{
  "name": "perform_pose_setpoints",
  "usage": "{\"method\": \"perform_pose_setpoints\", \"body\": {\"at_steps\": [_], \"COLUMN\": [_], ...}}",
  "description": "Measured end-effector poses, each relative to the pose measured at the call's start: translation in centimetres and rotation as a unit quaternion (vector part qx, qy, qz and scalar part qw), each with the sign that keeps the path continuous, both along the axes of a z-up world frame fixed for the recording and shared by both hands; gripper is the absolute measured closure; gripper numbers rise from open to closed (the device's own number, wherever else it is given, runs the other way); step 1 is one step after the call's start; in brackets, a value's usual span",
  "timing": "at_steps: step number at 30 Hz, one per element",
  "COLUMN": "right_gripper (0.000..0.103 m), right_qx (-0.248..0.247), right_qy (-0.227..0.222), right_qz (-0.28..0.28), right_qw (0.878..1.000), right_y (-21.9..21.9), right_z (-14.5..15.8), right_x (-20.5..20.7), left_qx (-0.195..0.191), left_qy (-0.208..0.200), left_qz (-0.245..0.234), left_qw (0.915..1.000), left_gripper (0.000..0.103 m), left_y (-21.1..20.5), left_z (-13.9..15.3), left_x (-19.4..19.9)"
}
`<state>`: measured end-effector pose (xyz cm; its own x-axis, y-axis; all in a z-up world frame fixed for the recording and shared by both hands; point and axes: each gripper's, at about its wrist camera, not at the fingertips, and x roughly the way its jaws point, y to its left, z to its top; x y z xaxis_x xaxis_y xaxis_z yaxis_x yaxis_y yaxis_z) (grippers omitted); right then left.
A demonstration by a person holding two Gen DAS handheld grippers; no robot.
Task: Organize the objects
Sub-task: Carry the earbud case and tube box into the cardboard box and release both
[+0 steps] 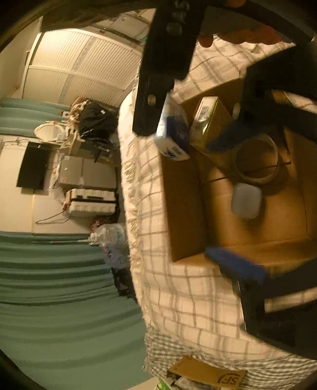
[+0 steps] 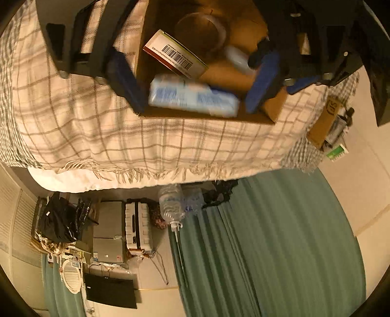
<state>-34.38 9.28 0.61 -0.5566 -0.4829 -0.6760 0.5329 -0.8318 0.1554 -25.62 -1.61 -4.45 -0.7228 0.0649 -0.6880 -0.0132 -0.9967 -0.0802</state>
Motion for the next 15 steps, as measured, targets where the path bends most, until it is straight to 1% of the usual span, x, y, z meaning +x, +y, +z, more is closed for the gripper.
{"method": "perform_pose_setpoints", "body": {"at_steps": [2,5,8,12,15], "right_gripper": [0.01,0.009,0.007,0.003,0.0], "right_qx": [-0.007,-0.007,-0.002,0.01,0.031], "right_qy": [0.004,0.015,0.031,0.06,0.088], "right_qz": [-0.005,-0.021,-0.032,-0.036,-0.037], "right_qw": [1.0,1.0,0.999,0.998,0.995], "right_y": [0.6,2.1,3.6,5.3,6.1], "right_z": [0.7,2.4,4.4,6.8,7.8], "right_x": [0.4,1.6,3.5,7.3,10.9], "left_qx": [-0.005,-0.012,-0.016,-0.025,-0.025], "left_qy": [0.015,0.015,0.024,0.043,0.044], "left_qz": [0.007,0.012,0.023,0.038,0.059], "left_qw": [0.9998,0.9997,0.9993,0.998,0.997], "left_gripper": [0.006,0.004,0.002,0.0,0.0], "left_y": [-0.2,-0.7,-1.2,-1.8,-2.6], "left_z": [0.8,2.2,3.8,5.5,5.7], "left_x": [0.7,2.0,4.2,7.5,10.2]}}
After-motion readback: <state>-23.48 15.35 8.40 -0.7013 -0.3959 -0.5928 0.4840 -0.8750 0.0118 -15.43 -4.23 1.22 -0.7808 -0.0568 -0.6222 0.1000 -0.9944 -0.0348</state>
